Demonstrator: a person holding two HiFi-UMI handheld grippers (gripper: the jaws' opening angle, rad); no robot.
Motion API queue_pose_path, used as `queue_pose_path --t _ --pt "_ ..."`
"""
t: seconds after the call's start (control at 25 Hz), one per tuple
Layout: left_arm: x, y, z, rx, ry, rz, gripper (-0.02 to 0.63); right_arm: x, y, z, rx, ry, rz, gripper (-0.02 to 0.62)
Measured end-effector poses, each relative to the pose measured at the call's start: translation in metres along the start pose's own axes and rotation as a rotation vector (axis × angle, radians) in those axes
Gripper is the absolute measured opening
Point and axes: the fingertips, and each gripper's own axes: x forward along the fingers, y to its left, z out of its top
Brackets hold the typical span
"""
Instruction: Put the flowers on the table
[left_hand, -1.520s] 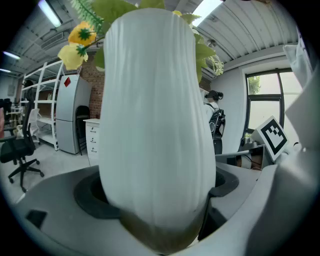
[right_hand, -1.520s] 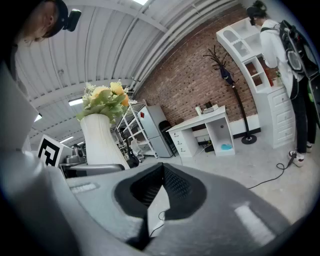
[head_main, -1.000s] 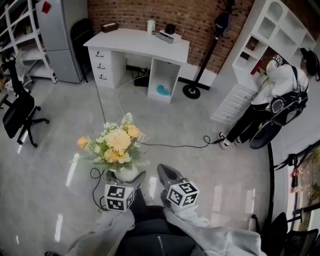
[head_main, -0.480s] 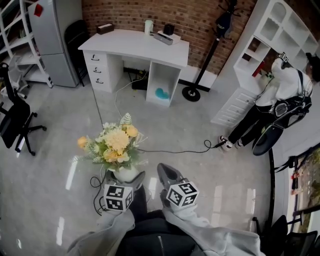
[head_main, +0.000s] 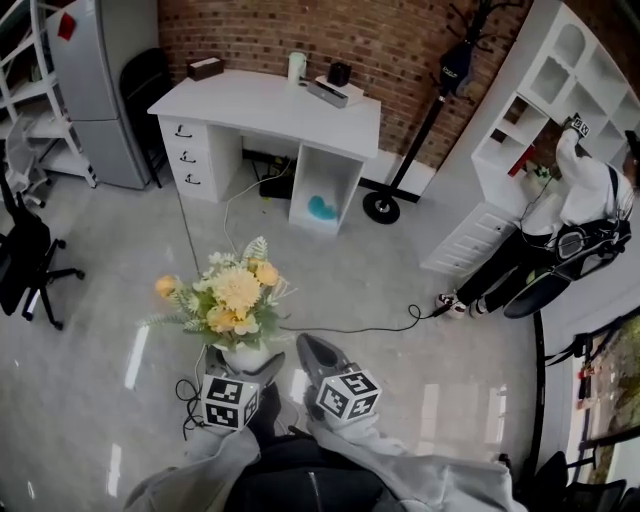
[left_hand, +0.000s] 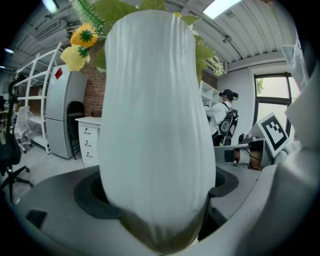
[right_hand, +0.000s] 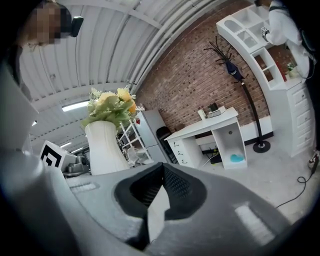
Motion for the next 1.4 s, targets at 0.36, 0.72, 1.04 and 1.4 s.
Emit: queue_pose_path --t 0.36,0.72,1.04,1.4 --pt "0.051 0.075 0.066 -0.013 -0.015 0.005 0.494 0.099 -0.019 0.065 -0.006 -0.001 0.017 -0.002" --pt "0.09 0.113 0.064 -0.006 -0.033 -0.003 0.494 0.146 -0.038 0.06 -0.024 -0.011 0.03 -0.002" --pt "0.116 0.155 0.093 -0.025 -0.014 -0.018 0.494 0.198 -0.041 0.083 -0.012 0.011 0.018 -0.001" --pt "0.119 0.158 0.1 -0.014 -0.002 -0.015 0.494 0.197 -0.052 0.109 -0.084 -0.013 -0.004 0.0"
